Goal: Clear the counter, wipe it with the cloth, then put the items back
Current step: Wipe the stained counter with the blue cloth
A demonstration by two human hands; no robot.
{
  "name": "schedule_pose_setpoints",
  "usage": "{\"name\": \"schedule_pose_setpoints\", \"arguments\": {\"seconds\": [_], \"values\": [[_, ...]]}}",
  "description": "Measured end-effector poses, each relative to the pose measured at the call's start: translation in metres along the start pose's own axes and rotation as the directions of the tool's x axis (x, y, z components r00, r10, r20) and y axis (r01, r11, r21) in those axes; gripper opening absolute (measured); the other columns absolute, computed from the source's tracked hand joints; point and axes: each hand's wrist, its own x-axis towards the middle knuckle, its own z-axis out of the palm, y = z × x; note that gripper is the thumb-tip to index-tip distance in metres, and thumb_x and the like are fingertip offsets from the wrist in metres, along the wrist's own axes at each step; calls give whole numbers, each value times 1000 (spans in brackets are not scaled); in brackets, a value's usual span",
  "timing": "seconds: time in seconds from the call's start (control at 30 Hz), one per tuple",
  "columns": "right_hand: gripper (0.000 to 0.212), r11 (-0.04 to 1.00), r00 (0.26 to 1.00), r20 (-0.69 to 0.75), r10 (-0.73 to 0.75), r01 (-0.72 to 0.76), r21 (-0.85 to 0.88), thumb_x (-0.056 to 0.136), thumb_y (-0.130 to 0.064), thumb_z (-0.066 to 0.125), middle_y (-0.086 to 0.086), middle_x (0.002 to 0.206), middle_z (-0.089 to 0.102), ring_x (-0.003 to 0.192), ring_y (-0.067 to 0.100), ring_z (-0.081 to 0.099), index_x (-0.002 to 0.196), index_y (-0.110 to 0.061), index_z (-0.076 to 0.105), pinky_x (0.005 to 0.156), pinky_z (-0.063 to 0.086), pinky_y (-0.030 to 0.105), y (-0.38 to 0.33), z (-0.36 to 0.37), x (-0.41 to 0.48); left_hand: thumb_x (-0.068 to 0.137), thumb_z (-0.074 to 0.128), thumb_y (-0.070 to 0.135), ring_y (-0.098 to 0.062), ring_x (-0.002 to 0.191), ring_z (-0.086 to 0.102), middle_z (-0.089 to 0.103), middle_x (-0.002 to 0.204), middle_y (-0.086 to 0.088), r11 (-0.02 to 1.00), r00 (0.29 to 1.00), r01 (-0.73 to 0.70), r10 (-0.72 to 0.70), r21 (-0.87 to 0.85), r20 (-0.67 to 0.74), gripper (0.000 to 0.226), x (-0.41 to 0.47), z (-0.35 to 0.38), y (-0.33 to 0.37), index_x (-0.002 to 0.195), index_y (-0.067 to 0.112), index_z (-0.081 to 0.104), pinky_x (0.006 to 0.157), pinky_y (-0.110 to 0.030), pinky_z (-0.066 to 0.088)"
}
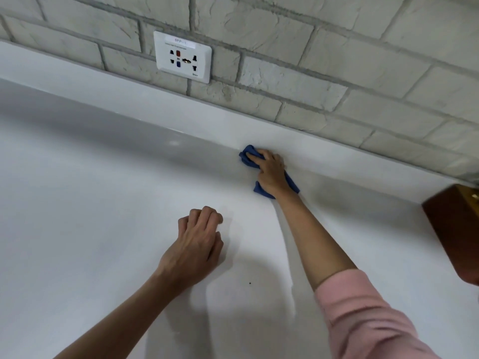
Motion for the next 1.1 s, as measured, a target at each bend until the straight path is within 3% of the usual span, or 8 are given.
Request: {"name": "schedule_pose_setpoints", "arguments": {"seconds": [0.27, 0.43, 0.53, 0.67, 0.73, 0.8, 0.93, 1.1], "values": [[58, 904, 954, 164, -250, 169, 394, 78, 19, 32, 6, 130, 58, 119, 23, 45, 109, -9, 71, 108, 23, 20, -18, -24, -83, 87, 33, 18, -22, 92, 39, 46, 107, -2, 1000, 999, -1, 2, 31, -32, 24, 0, -1, 2, 105, 15, 48, 77, -32, 31], [43, 838, 851, 439, -289, 3, 545, 85, 20, 38, 1, 116, 60, 105, 5, 53, 103, -2, 71, 93, 34, 4, 4, -67, -120, 89, 36, 16, -20, 93, 37, 45, 106, -1, 999, 1000, 6, -5, 34, -31, 21, 0, 1, 2, 106, 15, 48, 80, -31, 29], [48, 827, 971, 228, -69, -73, 558, 83, 22, 37, 2, 120, 58, 113, 17, 54, 109, -5, 67, 91, 34, -1, 32, -84, -101, 88, 37, 15, -20, 92, 38, 45, 105, 0, 1000, 999, 5, -4, 27, -42, 20, 0, 1, 2, 104, 15, 49, 79, -30, 29], [57, 946, 996, 33, 80, -86, 311, 87, 17, 31, 4, 141, 48, 131, 25, 44, 125, -15, 61, 102, 29, 4, 66, -56, -91, 89, 35, 15, -20, 93, 37, 45, 106, 0, 1000, 999, -4, 4, 14, -42, 22, 0, 4, 0, 106, 15, 48, 80, -30, 27], [57, 982, 998, -3, 67, -65, 177, 90, 11, 33, 4, 150, 38, 134, 27, 39, 135, -20, 51, 113, 31, 30, 73, -36, -90, 89, 35, 15, -21, 95, 36, 45, 108, 0, 1000, 999, -10, 11, 9, -36, 23, 1, 5, -1, 107, 16, 48, 82, -31, 27], [58, 988, 998, -10, 67, -65, 139, 91, 6, 34, 1, 153, 32, 136, 26, 36, 138, -27, 46, 112, 32, 39, 72, -29, -87, 89, 35, 16, -20, 96, 35, 45, 108, 0, 1000, 999, -14, 14, 6, -43, 22, 2, 7, -1, 107, 17, 48, 83, -31, 25], [60, 992, 998, 43, 44, -49, 120, 92, 6, 34, -1, 156, 26, 140, 24, 29, 141, -28, 42, 112, 24, 29, 48, -24, -86, 88, 34, 17, -18, 94, 33, 44, 105, 3, 1000, 998, 0, -2, -28, -69, 21, 2, 7, -1, 104, 18, 47, 81, -30, 23], [66, 961, 978, 60, -200, 184, 206, 81, 15, 37, 4, 151, 37, 139, 23, 34, 136, -20, 50, 112, 26, 28, -24, -13, -106, 84, 38, 13, -19, 90, 31, 44, 104, -2, 999, 988, 16, -22, -38, -151, 18, 1, 5, 3, 100, 14, 47, 76, -31, 23]]}}
